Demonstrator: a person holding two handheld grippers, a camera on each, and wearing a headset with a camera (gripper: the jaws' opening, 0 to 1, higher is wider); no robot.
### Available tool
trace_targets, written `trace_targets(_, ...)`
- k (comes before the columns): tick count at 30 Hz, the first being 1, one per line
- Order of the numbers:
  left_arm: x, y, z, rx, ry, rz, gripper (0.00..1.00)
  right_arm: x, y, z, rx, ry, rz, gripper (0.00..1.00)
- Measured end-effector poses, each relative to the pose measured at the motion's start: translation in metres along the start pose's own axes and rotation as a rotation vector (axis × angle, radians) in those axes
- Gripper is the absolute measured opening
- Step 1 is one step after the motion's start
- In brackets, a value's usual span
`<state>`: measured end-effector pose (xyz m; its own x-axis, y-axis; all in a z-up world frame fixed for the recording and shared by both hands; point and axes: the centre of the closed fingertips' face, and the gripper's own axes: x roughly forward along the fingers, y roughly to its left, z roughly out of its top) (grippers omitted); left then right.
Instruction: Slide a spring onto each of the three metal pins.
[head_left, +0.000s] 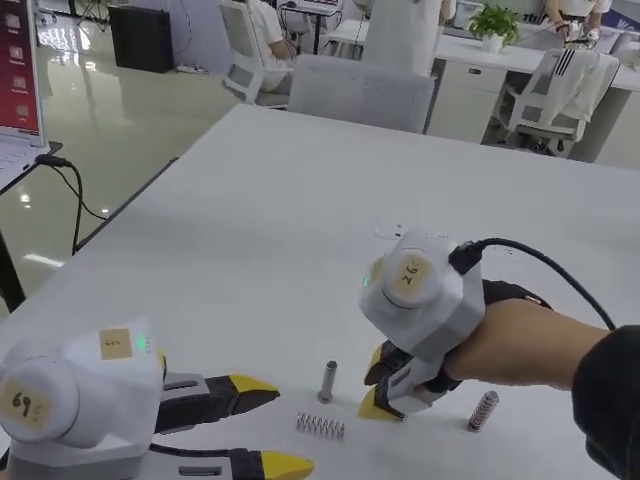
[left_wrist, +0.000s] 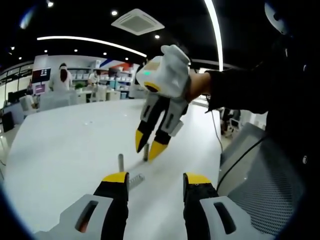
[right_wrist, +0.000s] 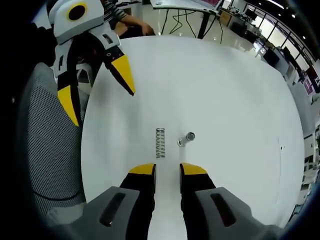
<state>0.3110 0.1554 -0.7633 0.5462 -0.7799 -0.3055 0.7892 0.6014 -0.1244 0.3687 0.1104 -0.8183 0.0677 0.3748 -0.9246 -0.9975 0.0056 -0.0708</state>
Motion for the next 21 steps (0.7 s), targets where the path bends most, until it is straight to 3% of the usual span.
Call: trace_targets(21, -0.004, 0.002, -0.003, -0.007, 0.008, 0.022, 0.38, 0.041, 0.009, 0.000, -0.019, 0.033, 0.053, 0.12)
